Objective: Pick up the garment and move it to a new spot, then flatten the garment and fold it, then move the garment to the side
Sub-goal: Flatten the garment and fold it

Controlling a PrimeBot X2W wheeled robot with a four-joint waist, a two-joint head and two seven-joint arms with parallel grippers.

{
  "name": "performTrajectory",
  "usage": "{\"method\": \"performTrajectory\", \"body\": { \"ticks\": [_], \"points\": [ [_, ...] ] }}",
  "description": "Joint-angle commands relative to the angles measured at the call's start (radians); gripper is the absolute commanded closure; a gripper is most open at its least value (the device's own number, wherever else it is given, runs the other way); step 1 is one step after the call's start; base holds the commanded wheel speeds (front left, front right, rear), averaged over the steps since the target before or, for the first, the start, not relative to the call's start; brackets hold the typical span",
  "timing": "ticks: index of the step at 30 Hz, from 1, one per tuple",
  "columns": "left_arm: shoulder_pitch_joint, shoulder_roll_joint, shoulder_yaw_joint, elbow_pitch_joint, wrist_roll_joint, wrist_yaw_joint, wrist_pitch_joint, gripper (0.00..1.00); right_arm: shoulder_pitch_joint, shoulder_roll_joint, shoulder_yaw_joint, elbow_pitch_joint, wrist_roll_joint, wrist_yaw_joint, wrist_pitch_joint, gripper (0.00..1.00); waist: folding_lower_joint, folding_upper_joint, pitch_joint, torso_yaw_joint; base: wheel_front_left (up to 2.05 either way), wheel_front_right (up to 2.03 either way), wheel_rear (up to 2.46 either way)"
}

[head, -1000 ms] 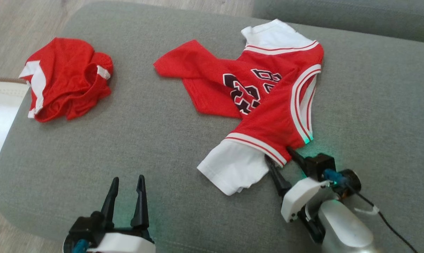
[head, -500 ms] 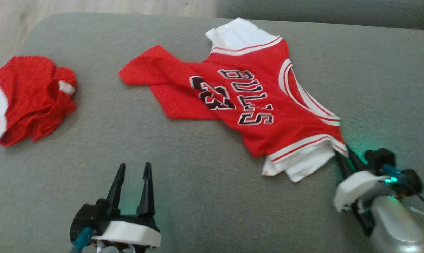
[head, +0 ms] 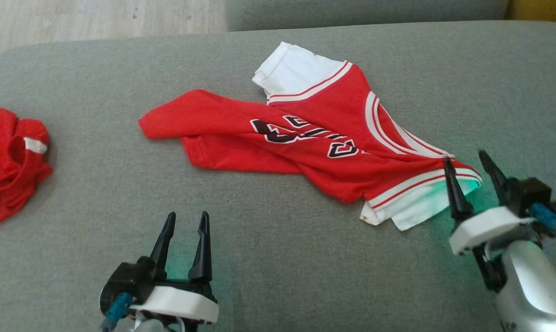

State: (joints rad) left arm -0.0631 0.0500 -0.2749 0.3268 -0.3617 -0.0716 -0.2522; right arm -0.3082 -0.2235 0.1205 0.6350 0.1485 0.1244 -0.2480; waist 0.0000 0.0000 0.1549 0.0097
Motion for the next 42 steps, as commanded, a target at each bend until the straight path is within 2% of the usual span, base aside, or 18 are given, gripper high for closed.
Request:
{"method": "performTrajectory", "body": {
  "ticks": [1,4,12,18,26,31,32,33,37,42],
  "points": [
    [-0.039,0.000,0.025,-0.020,-0.011,-0.002,-0.010,0.00,0.013,0.009,0.023,-0.098,0.009,0.006,-0.013,0.00,0.0000,0.0000,0.004,-0.008,0.00,0.00,0.00],
    [-0.054,0.000,0.021,-0.011,-0.014,-0.002,-0.010,0.00,0.045,0.035,0.023,-0.215,0.019,0.006,-0.013,0.00,0.0000,0.0000,0.016,-0.016,0.00,0.00,0.00],
    [-0.153,0.000,0.007,0.050,-0.044,0.006,-0.010,0.00,0.108,0.090,0.058,-0.370,0.019,0.006,-0.014,0.00,0.0000,0.0000,0.073,-0.035,0.00,0.00,0.00],
    [-0.276,0.000,0.029,0.148,-0.068,0.014,-0.010,0.00,0.128,0.095,0.099,-0.395,0.022,0.006,-0.014,0.00,0.0000,0.0000,0.137,-0.069,0.00,0.00,0.00],
    [-0.371,0.000,0.128,0.259,-0.103,0.010,-0.010,0.00,0.110,0.092,0.107,-0.410,0.028,0.006,-0.014,0.00,0.0000,0.0000,0.196,-0.117,0.00,0.00,0.00],
    [-0.394,0.000,0.123,0.296,-0.118,-0.014,-0.010,0.00,0.109,0.095,0.105,-0.408,0.027,0.006,-0.014,0.00,0.0000,0.0000,0.204,-0.123,0.00,0.00,0.00],
    [-0.400,0.000,0.122,0.293,-0.115,-0.019,-0.010,0.83,0.108,0.096,0.105,-0.407,0.027,0.006,-0.014,0.00,0.0000,0.0000,0.204,-0.122,0.00,0.00,0.00],
    [-0.403,0.000,0.122,0.288,-0.110,-0.023,-0.010,1.00,0.106,0.097,0.105,-0.406,0.028,0.006,-0.014,0.00,0.0000,0.0000,0.205,-0.121,0.00,0.00,0.00],
    [-0.395,0.000,0.120,0.238,-0.087,-0.034,-0.010,1.00,0.103,0.102,0.106,-0.396,0.033,0.006,-0.014,0.00,0.0000,0.0000,0.184,-0.106,0.00,0.00,0.00],
    [-0.332,0.000,0.088,0.093,-0.071,-0.045,-0.010,1.00,0.125,0.108,0.099,-0.376,0.046,0.006,-0.014,0.00,0.0000,0.0000,0.112,-0.053,0.00,0.00,0.00]
  ]
}}
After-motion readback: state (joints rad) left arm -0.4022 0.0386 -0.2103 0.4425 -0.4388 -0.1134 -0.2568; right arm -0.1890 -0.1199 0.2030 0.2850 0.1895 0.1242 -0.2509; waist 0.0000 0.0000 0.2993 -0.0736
